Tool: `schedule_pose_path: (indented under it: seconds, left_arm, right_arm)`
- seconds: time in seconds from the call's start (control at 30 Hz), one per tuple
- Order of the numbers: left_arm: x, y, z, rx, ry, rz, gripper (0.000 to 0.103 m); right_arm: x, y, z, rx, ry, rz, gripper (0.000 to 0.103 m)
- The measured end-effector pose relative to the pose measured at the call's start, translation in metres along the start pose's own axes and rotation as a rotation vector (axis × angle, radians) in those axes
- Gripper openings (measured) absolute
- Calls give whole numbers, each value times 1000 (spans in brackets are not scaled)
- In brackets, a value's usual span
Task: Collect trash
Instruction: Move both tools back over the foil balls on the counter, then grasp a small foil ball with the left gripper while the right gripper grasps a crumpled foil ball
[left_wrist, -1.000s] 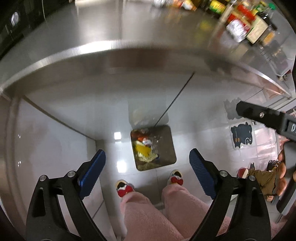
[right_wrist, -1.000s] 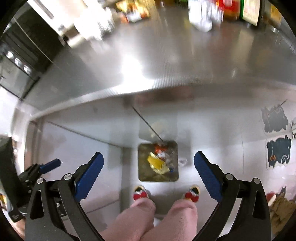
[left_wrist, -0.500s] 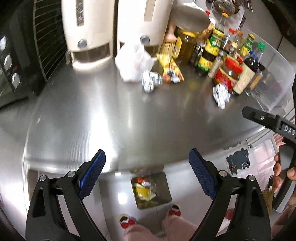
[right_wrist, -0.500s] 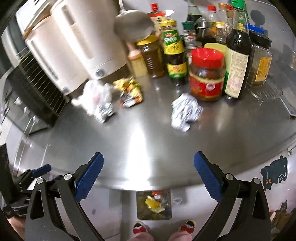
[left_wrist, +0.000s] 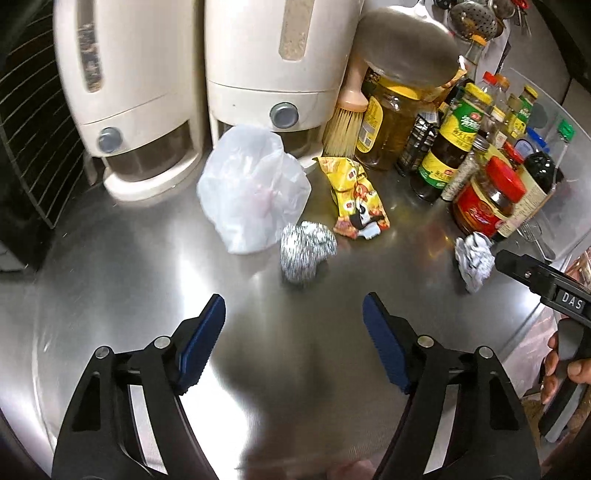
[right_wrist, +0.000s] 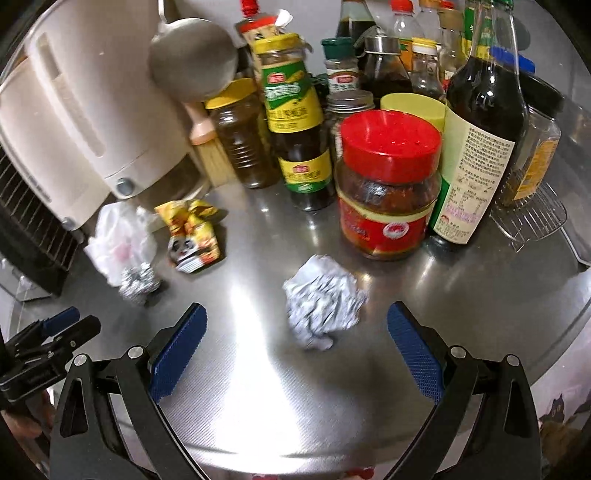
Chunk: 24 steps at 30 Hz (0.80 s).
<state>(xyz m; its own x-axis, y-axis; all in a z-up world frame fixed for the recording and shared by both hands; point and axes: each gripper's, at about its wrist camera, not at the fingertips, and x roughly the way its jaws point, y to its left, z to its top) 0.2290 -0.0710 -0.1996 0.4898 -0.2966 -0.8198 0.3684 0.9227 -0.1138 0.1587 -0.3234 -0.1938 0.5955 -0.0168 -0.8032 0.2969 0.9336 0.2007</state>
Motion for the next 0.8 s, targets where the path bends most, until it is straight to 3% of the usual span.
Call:
schedule_pose_path:
  seconds: [0.2,0.37,0.63,0.7,0.8]
  left_arm:
    - [33,2,16,-6,34,-3,65]
    - [57,4,21,-7,78,-13,49]
    - [78,-2,25,8,104,-21,45]
    - [81,-4,26,20,104,-23,39]
    - [82,-9,27,40,99,-21,33]
  right_arm:
    - [21,-3,12,-5,23,-16,98]
    - [33,-2,15,-12,34,-20,98]
    - [47,-7,17,-10,60,-18,97]
    - [49,-7,16,-12,66,-16,94]
    - [51,-10,15,-6,81,5,77]
